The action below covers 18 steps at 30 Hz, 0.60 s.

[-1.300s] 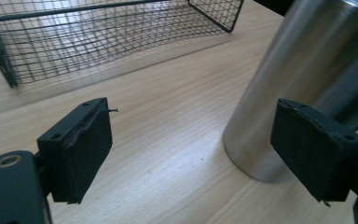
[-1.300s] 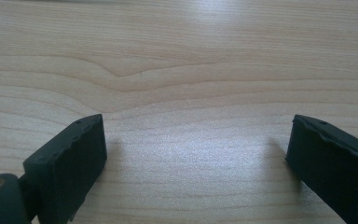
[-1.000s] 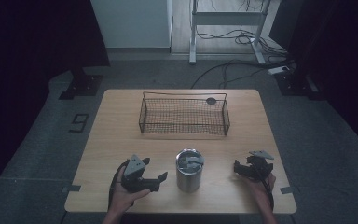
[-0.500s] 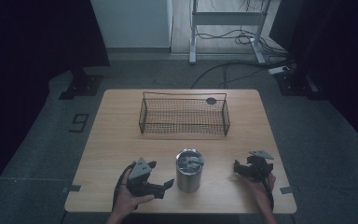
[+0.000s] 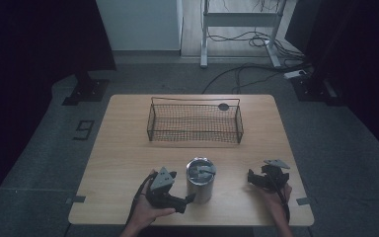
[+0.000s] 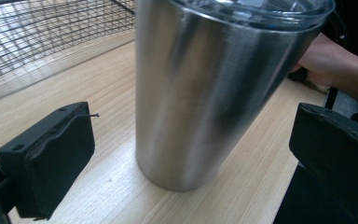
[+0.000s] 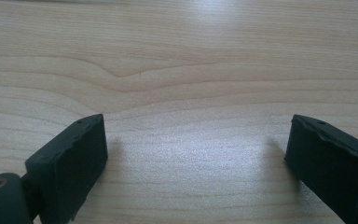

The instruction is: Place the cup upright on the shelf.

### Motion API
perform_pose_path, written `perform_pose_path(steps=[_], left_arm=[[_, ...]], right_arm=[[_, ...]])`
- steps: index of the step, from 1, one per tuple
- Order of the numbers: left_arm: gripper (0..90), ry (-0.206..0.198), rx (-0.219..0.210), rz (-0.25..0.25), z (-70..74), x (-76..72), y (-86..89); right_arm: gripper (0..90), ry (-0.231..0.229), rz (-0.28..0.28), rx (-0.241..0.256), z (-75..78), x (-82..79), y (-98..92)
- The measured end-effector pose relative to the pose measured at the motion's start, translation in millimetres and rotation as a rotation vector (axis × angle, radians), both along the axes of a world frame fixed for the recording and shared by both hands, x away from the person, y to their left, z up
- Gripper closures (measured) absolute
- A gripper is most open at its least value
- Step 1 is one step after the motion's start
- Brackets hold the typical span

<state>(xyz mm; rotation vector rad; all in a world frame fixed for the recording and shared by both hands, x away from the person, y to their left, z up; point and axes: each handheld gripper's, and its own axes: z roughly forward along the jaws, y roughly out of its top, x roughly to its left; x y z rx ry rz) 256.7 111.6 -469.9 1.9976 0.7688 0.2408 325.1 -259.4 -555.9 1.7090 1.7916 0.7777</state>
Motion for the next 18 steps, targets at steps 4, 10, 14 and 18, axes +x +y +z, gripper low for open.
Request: perform_pose_path(steps=[4,10,14,18], left_arm=[[0.0,-0.005,0.0,-0.005,0.7,1.9,-6.4],[0.0,-0.011,0.016,-0.015,1.6,4.9,-17.2],[0.0,-0.012,0.028,-0.012,0.7,7.3,-22.2],[0.0,-0.015,0.036,-0.013,0.2,8.5,-25.6]], right_arm=[[5.3,0.0,-0.001,0.0,0.0,0.0,0.0],[5.4,0.0,-0.004,0.002,0.1,-0.1,-0.1],[5.5,0.0,-0.004,0.002,0.1,-0.1,-0.2],[5.6,-0.001,-0.004,0.001,0.1,-0.1,-0.2]])
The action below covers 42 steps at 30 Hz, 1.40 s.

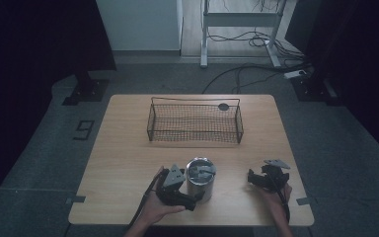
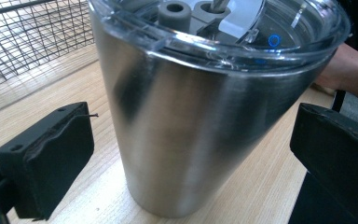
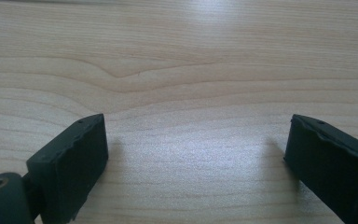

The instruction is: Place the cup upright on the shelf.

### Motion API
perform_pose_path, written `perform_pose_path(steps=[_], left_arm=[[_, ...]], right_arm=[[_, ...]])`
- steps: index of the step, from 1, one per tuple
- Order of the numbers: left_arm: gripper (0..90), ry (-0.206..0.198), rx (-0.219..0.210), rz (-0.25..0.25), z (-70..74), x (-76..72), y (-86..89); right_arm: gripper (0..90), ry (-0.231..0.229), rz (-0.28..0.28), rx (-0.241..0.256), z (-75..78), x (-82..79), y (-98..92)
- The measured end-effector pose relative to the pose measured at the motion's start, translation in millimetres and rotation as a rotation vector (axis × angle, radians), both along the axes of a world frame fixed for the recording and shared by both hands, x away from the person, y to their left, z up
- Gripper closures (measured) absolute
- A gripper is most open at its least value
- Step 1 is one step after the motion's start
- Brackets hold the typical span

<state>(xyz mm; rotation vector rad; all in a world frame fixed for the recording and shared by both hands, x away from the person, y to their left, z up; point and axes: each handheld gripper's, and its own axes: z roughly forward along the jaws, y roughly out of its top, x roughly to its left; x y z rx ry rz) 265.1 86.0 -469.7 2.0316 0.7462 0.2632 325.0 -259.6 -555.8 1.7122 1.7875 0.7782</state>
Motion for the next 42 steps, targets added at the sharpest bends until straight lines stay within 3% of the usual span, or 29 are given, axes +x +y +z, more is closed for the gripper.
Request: perform_pose_path(steps=[27,31,33,42], left_arm=[[0.0,-0.024,0.03,0.037,-7.6,16.4,-32.5],[0.3,-0.036,0.029,0.04,-9.8,17.9,-35.4],[1.8,-0.062,0.028,0.045,-10.8,16.9,-36.4],[3.5,-0.084,0.026,0.039,-12.1,16.0,-35.8]], right_arm=[[6.0,-0.001,-0.002,0.0,0.0,-0.1,-0.1],[6.1,-0.001,-0.002,0.0,0.0,-0.1,-0.1],[6.0,-0.001,-0.002,0.0,0.0,-0.1,-0.2],[6.0,-0.001,-0.002,-0.001,0.0,-0.1,-0.2]])
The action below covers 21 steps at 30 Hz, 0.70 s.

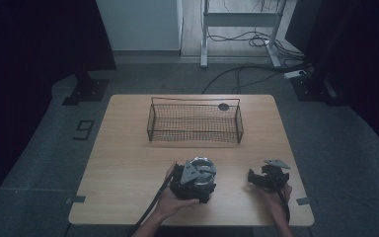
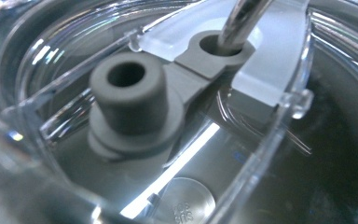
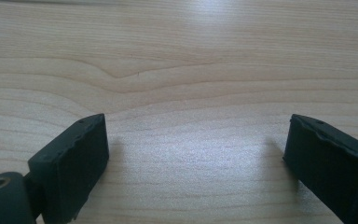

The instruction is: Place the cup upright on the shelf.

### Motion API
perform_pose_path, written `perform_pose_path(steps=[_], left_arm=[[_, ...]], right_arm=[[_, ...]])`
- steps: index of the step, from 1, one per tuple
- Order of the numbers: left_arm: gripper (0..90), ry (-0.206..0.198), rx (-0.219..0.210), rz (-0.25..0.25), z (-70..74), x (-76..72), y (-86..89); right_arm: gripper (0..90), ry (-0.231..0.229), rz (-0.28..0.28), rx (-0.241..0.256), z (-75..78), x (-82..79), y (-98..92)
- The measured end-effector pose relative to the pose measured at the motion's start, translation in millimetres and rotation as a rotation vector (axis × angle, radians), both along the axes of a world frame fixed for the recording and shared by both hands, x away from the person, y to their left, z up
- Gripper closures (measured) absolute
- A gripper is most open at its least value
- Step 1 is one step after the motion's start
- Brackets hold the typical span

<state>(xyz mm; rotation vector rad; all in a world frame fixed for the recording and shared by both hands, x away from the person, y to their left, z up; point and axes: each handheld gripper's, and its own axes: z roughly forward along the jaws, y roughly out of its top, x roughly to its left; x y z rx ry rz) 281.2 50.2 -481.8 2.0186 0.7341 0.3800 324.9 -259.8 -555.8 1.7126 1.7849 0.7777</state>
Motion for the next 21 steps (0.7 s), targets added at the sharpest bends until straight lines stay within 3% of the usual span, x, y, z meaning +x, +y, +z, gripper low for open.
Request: perform_pose_path(steps=[16,21], left_arm=[[3.9,-0.016,0.03,-0.013,3.2,0.0,-3.5],[3.9,-0.012,0.013,-0.017,7.8,0.3,-3.2]], right_arm=[[7.2,-0.004,-0.003,0.0,0.1,-0.1,-0.2],[7.6,-0.005,-0.005,-0.001,0.1,-0.3,-0.3]])
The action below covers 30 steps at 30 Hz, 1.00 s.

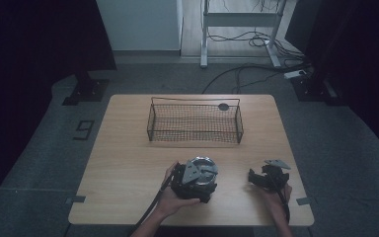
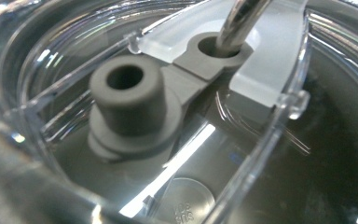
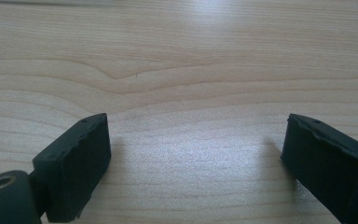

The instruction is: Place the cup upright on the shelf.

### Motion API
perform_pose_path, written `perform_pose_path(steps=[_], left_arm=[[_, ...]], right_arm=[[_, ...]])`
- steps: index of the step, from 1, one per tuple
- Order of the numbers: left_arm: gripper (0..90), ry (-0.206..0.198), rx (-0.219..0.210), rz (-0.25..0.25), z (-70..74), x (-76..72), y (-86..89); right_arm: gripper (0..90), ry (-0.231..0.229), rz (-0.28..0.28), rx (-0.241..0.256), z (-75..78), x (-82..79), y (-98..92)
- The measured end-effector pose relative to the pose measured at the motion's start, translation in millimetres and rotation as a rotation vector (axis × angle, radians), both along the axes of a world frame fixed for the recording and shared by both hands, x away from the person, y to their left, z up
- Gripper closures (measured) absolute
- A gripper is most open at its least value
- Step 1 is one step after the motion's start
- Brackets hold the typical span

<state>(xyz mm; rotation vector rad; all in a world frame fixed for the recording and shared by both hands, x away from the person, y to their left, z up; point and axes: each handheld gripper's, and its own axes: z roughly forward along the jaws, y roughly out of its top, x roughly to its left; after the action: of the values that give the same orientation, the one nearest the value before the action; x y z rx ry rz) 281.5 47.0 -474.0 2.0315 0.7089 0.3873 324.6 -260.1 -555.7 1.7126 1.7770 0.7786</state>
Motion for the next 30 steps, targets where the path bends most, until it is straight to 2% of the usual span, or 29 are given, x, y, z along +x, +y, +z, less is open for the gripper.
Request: perform_pose_path(steps=[6,25,30], left_arm=[[3.9,-0.01,-0.021,0.003,13.2,1.7,5.2],[3.9,-0.026,-0.055,0.053,40.3,14.2,22.9],[3.9,-0.03,-0.057,0.056,45.6,16.7,23.0]], right_arm=[[8.0,-0.001,-0.004,0.002,0.1,-0.1,0.2],[8.3,-0.001,-0.005,0.003,0.1,-0.2,0.2],[8.3,-0.001,-0.005,0.003,0.1,-0.2,0.2]])
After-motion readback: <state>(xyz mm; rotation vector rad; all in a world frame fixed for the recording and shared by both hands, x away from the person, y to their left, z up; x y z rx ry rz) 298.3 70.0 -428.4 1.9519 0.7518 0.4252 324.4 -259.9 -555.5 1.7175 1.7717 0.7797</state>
